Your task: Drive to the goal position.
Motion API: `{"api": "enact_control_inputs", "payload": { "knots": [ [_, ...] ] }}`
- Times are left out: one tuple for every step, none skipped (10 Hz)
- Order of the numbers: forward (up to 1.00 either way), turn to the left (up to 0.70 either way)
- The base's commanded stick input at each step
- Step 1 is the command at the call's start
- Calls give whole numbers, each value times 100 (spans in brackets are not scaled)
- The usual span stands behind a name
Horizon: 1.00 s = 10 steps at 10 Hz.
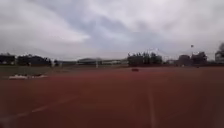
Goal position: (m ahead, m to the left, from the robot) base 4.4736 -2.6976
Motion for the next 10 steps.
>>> {"api": "enact_control_inputs", "payload": {
  "knots": [
    [70, 0],
    [70, 0],
    [70, 0],
    [70, 0],
    [70, 0],
    [70, 0],
    [70, 0],
    [70, 0],
    [70, 0],
    [70, 0]
  ]
}}
